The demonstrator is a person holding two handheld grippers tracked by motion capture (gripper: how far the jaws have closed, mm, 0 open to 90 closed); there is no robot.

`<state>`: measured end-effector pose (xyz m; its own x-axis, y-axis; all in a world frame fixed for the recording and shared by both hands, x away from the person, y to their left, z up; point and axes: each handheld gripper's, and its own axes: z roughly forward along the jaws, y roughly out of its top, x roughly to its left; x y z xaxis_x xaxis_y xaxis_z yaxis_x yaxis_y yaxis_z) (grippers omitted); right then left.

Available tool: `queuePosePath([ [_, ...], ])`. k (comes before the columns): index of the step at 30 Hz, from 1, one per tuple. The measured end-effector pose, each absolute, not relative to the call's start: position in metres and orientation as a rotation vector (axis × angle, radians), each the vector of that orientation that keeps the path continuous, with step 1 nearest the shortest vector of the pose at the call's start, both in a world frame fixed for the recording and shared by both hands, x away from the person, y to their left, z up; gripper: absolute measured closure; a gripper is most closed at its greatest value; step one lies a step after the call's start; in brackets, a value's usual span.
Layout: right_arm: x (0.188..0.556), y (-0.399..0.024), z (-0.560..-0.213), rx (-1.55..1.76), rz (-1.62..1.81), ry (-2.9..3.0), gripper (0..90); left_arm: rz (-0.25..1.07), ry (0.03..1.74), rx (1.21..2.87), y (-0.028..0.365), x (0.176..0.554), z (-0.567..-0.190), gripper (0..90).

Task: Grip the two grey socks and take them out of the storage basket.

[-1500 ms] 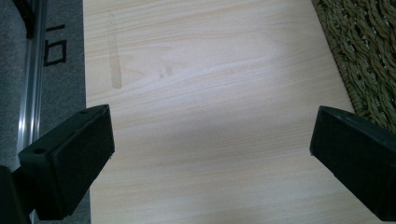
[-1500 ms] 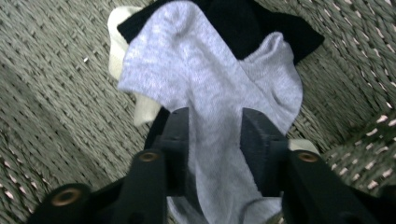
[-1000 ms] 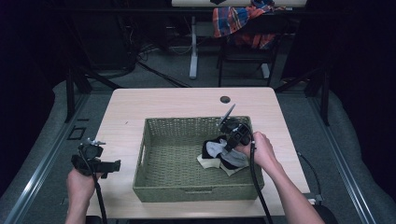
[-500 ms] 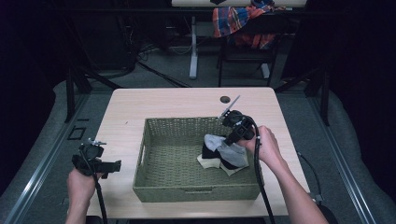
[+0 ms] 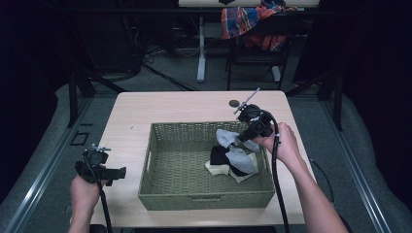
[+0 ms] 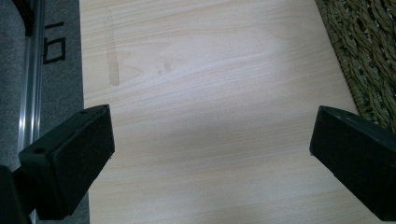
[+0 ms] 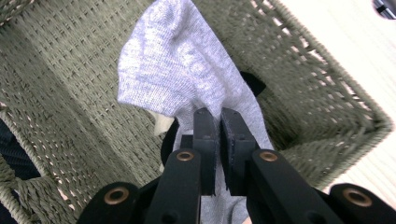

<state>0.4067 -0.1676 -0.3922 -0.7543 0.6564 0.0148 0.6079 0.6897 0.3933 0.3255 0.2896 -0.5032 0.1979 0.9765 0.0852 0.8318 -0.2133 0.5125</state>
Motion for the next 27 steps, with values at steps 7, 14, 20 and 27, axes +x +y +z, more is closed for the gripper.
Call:
queuePosePath([
  [7, 0.406, -0.175, -0.383, 1.049, 0.589, 2.74, 85.9, 0.567, 1.697, 2.128, 0.289, 0.326, -0.503, 0.1],
  [14, 0.404, -0.183, -0.376, 1.059, 0.605, 2.713, 85.9, 0.57, 1.695, 2.128, 0.29, 0.325, -0.503, 0.1],
  [20, 0.402, -0.192, -0.371, 1.085, 0.625, 2.686, 85.9, 0.565, 1.695, 2.133, 0.289, 0.325, -0.503, 0.1],
  [27, 0.401, -0.212, -0.365, 1.147, 0.634, 2.643, 85.9, 0.567, 1.694, 2.134, 0.289, 0.325, -0.503, 0.1],
])
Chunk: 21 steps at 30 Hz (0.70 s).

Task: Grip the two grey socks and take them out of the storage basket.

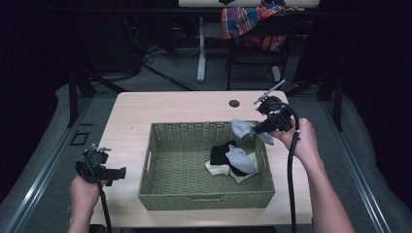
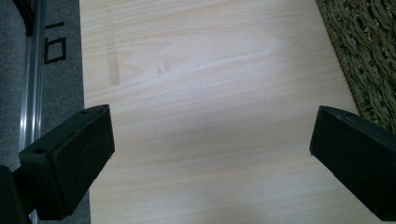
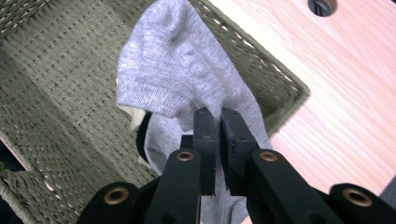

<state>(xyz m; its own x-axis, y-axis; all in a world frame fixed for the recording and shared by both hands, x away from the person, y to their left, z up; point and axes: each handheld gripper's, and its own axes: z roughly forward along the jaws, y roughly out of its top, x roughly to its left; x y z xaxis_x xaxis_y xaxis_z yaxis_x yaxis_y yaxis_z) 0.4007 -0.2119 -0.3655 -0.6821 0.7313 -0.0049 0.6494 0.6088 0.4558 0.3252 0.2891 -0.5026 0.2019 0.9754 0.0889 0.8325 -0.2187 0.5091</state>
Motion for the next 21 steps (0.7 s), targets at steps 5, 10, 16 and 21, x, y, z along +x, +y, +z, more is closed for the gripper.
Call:
queuePosePath([
  [5, 0.401, -0.232, -0.363, 1.208, 0.645, 2.608, 85.9, 0.573, 1.692, 2.135, 0.288, 0.325, -0.503, 0.0],
  [10, 0.4, -0.249, -0.362, 1.252, 0.648, 2.57, 85.9, 0.577, 1.694, 2.129, 0.289, 0.325, -0.502, 0.1],
  [16, 0.398, -0.27, -0.364, 1.322, 0.653, 2.532, 85.9, 0.579, 1.691, 2.128, 0.289, 0.325, -0.501, 0.1],
  [21, 0.399, -0.282, -0.367, 1.365, 0.639, 2.508, 85.9, 0.588, 1.693, 2.124, 0.29, 0.324, -0.5, 0.1],
])
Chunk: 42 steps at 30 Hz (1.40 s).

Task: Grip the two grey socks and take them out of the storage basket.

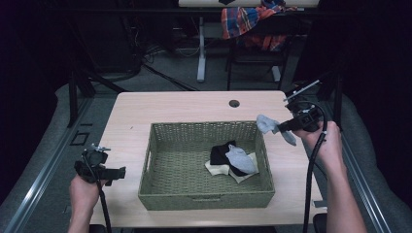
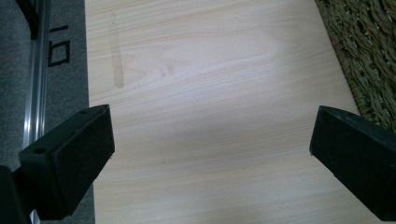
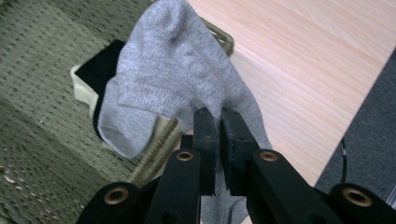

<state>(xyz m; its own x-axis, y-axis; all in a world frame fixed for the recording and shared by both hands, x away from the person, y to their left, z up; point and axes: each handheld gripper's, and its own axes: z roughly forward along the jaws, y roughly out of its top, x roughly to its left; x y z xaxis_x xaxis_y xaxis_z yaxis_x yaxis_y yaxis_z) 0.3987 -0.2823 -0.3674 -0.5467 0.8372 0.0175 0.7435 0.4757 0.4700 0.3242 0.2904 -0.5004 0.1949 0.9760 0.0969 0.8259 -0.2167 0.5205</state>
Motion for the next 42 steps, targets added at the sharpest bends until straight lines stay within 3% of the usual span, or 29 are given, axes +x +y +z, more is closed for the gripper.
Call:
queuePosePath([
  [24, 0.408, -0.33, -0.397, 1.572, 0.507, 2.42, 85.9, 0.587, 1.694, 2.119, 0.29, 0.324, -0.501, 0.1],
  [42, 0.429, -0.33, -0.458, 1.662, 0.364, 2.485, 85.9, 0.585, 1.697, 2.116, 0.291, 0.324, -0.501, 0.1],
])
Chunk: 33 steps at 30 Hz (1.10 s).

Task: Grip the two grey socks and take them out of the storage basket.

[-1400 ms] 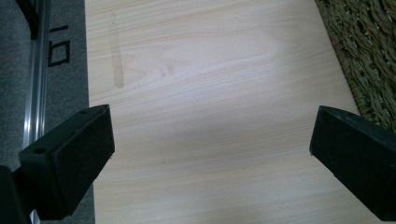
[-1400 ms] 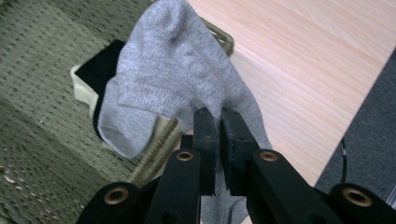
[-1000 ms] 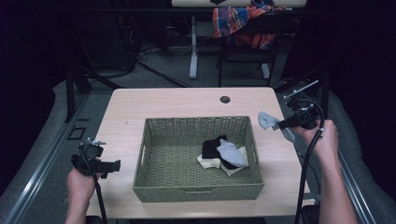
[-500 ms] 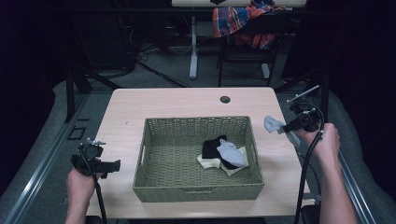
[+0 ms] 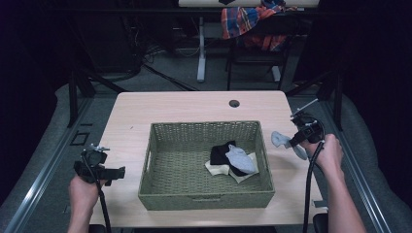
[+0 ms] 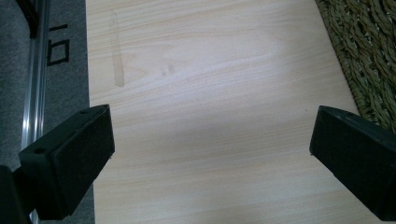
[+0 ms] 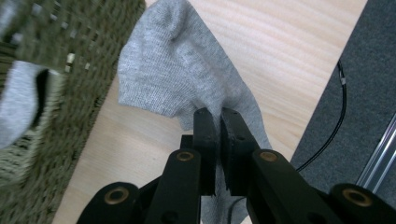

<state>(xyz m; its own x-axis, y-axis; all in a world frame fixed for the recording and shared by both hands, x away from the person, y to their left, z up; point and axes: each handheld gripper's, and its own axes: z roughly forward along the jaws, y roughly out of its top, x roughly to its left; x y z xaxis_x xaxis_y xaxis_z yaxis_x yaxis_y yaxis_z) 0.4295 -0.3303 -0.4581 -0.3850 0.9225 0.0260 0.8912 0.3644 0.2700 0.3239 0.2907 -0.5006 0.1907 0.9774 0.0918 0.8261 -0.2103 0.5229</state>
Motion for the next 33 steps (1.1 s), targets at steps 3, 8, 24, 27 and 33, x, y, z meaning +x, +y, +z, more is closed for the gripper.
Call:
queuePosePath([
  [3, 0.433, -0.328, -0.468, 1.661, 0.333, 2.503, 85.9, 0.584, 1.697, 2.117, 0.291, 0.324, -0.501, 0.1],
  [8, 0.435, -0.325, -0.487, 1.69, 0.315, 2.521, 85.9, 0.584, 1.695, 2.118, 0.291, 0.324, -0.501, 0.1],
  [24, 0.437, -0.316, -0.503, 1.674, 0.318, 2.59, 65.5, 0.581, 1.696, 2.119, 0.291, 0.324, -0.501, 0.1],
  [27, 0.433, -0.317, -0.482, 1.639, 0.398, 2.568, 42.6, 0.58, 1.692, 2.122, 0.29, 0.324, -0.501, 0.1],
  [33, 0.423, -0.32, -0.447, 1.611, 0.609, 2.484, 13.1, 0.581, 1.691, 2.123, 0.29, 0.325, -0.501, 0.1],
])
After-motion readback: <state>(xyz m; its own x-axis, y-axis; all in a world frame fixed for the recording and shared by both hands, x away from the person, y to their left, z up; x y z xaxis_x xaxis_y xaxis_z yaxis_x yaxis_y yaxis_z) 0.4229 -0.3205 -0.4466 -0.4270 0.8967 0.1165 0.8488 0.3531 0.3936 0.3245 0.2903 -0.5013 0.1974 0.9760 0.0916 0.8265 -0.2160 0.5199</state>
